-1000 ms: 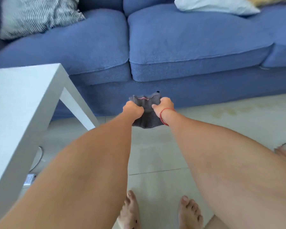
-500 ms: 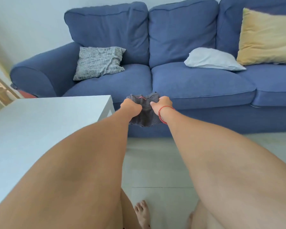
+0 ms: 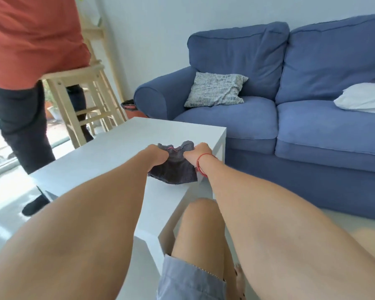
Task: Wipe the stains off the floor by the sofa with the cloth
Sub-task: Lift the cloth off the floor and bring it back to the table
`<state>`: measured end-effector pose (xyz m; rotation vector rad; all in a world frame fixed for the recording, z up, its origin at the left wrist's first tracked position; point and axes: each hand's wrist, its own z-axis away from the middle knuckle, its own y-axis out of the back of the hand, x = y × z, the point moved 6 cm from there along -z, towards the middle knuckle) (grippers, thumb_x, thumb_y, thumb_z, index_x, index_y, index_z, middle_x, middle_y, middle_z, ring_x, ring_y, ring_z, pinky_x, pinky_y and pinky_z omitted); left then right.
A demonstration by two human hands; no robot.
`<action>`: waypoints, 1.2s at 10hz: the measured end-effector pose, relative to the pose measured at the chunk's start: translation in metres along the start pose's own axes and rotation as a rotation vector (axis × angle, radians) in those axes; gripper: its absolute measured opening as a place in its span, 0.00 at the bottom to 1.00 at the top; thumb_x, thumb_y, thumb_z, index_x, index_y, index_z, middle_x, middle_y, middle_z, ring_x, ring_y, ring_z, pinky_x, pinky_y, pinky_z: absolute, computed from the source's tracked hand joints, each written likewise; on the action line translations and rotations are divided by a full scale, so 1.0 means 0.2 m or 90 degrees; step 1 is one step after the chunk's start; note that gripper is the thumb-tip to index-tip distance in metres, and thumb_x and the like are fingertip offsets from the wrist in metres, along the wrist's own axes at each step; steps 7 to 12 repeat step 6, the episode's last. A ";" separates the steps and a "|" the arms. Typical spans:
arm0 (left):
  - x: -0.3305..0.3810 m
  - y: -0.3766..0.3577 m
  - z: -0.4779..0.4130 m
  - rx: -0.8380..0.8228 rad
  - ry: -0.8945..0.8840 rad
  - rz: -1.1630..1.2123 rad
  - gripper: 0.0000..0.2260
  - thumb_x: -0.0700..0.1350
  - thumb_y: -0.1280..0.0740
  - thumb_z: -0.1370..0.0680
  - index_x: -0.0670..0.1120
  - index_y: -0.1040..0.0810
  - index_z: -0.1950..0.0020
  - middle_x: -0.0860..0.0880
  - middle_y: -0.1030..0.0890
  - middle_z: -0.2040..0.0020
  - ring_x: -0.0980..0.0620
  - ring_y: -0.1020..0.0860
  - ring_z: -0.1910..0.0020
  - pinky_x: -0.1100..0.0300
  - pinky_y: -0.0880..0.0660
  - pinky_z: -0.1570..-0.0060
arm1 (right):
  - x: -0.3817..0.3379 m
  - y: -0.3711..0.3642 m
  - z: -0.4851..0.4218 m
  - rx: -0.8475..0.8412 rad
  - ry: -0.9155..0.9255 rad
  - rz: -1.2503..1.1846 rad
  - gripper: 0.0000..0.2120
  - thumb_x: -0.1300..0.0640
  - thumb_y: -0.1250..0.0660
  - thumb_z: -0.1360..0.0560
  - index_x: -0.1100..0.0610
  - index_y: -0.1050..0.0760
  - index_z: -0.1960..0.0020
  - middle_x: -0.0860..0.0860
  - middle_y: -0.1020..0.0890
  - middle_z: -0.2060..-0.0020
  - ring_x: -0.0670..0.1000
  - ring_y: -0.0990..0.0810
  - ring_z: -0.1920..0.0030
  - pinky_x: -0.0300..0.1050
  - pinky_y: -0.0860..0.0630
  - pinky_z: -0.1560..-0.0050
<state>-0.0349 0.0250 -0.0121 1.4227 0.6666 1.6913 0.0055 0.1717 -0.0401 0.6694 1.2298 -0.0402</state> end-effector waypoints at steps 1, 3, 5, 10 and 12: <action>-0.16 0.08 -0.01 0.014 0.025 -0.032 0.23 0.47 0.41 0.19 0.40 0.36 0.26 0.41 0.31 0.28 0.39 0.32 0.30 0.49 0.35 0.30 | -0.03 -0.15 0.04 -0.033 -0.023 -0.002 0.21 0.59 0.31 0.28 0.62 0.29 0.36 0.59 0.22 0.40 0.61 0.21 0.43 0.53 0.21 0.43; -0.32 0.00 -0.02 -0.006 0.027 -0.171 0.25 0.50 0.39 0.20 0.40 0.36 0.26 0.41 0.30 0.29 0.40 0.31 0.31 0.52 0.33 0.36 | 0.02 -0.21 0.05 0.000 0.031 0.240 0.18 0.59 0.31 0.28 0.59 0.26 0.39 0.56 0.21 0.41 0.59 0.22 0.41 0.48 0.23 0.45; -0.31 -0.04 -0.06 0.064 0.032 -0.216 0.28 0.51 0.38 0.23 0.42 0.41 0.26 0.40 0.36 0.29 0.39 0.37 0.30 0.48 0.35 0.35 | 0.07 -0.17 0.01 -0.011 0.064 0.320 0.20 0.48 0.27 0.31 0.58 0.25 0.44 0.56 0.20 0.44 0.59 0.22 0.43 0.45 0.28 0.53; -0.22 -0.04 -0.08 0.129 -0.062 -0.203 0.27 0.51 0.43 0.20 0.44 0.44 0.24 0.41 0.39 0.26 0.40 0.41 0.26 0.44 0.40 0.31 | -0.10 -0.07 0.03 0.068 0.156 0.168 0.18 0.51 0.31 0.27 0.59 0.24 0.41 0.55 0.20 0.41 0.57 0.22 0.41 0.46 0.26 0.46; -0.22 -0.04 -0.08 0.129 -0.062 -0.203 0.27 0.51 0.43 0.20 0.44 0.44 0.24 0.41 0.39 0.26 0.40 0.41 0.26 0.44 0.40 0.31 | -0.10 -0.07 0.03 0.068 0.156 0.168 0.18 0.51 0.31 0.27 0.59 0.24 0.41 0.55 0.20 0.41 0.57 0.22 0.41 0.46 0.26 0.46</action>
